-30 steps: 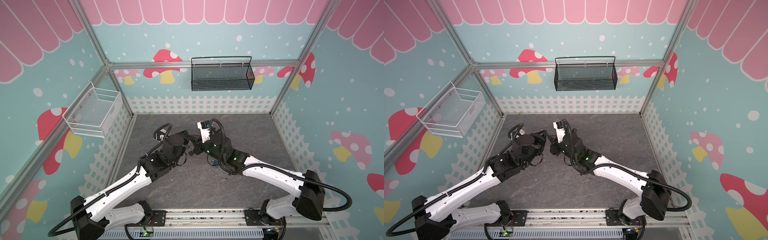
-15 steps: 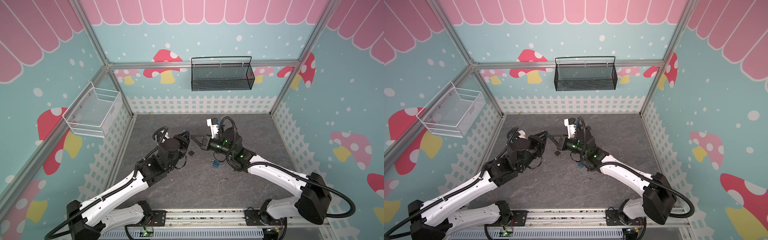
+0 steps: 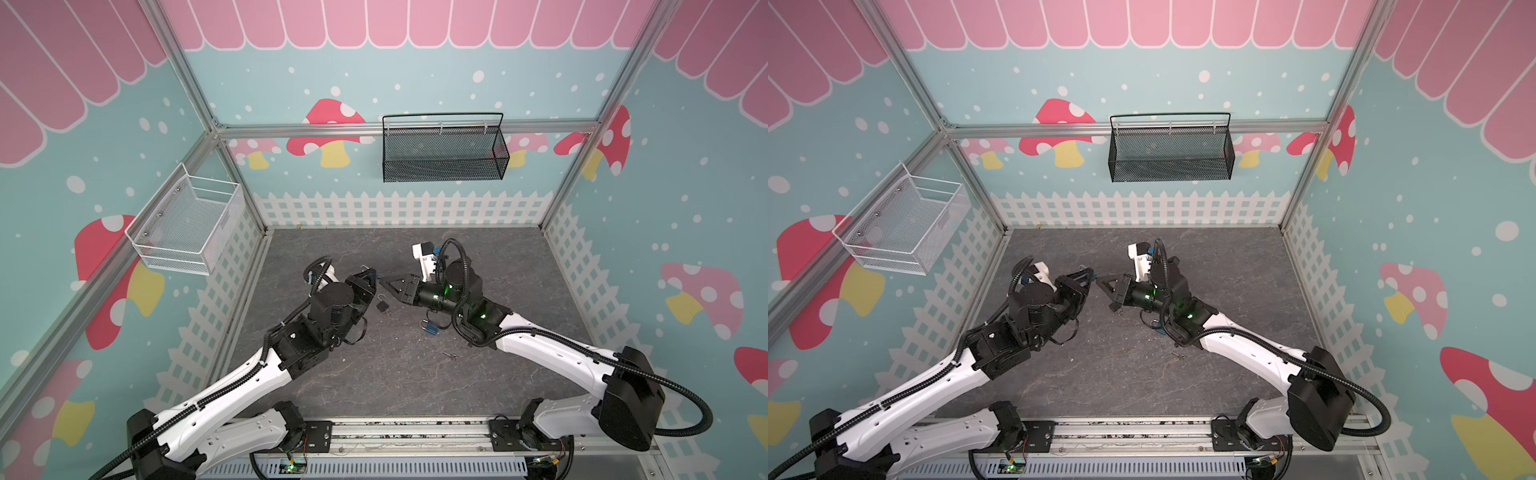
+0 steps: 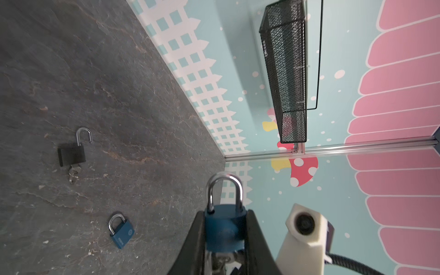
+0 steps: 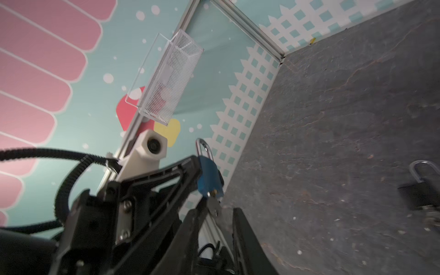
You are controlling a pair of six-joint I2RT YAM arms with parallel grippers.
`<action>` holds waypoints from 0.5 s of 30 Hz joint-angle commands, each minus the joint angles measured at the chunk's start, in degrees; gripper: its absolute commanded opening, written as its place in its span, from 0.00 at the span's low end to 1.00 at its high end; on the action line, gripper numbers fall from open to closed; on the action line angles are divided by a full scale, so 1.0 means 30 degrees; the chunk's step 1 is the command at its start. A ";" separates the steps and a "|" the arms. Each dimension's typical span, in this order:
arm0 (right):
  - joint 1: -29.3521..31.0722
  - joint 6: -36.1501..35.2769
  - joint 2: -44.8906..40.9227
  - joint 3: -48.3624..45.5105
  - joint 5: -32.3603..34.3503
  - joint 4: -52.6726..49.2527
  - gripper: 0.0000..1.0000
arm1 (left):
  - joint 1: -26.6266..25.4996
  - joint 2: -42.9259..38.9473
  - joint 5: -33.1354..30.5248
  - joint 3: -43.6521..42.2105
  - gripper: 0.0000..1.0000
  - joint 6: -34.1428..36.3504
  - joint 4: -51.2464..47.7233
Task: Unlock with the key
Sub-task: 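Open the right gripper and release the key in the padlock, then lower the blue padlock with the left gripper while the right gripper draws back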
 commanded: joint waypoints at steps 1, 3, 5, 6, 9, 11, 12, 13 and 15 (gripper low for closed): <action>0.0017 -0.4550 -0.1587 0.0296 0.2770 -0.4138 0.51 | 0.1122 -0.1205 -0.0106 0.1306 0.00 0.5401 -0.2669; -0.0118 -0.6660 -0.1751 0.0891 0.3032 -0.6250 0.54 | 0.1476 -0.2079 0.0269 0.0326 0.00 0.7905 -0.2821; -0.0179 -0.8672 -0.1508 0.1887 0.2731 -0.8391 0.59 | 0.1767 -0.2946 0.2223 -0.1337 0.00 1.0924 -0.1323; -0.0154 -0.9880 -0.1316 0.2445 0.2325 -0.9315 0.60 | 0.1792 -0.3213 0.3379 -0.2174 0.00 1.2913 -0.0632; -0.0010 -1.2154 -0.1367 0.3351 0.1146 -1.0882 0.62 | 0.1792 -0.3718 0.5619 -0.3928 0.00 1.6961 0.0089; 0.0079 -1.2859 -0.1104 0.3866 0.1083 -1.1977 0.64 | 0.1792 -0.3901 0.6214 -0.4978 0.00 1.8870 0.0932; 0.0156 -1.3179 -0.0688 0.4394 0.0871 -1.2656 0.65 | 0.1792 -0.4011 0.6274 -0.5481 0.00 1.9557 0.1460; 0.0349 -1.3360 -0.0114 0.5052 0.0842 -1.3177 0.65 | 0.1785 -0.4106 0.6729 -0.6019 0.00 2.0397 0.2248; 0.0787 -1.3460 0.0675 0.5703 0.0869 -1.3605 0.66 | 0.1792 -0.4304 0.7056 -0.7015 0.00 2.1327 0.3906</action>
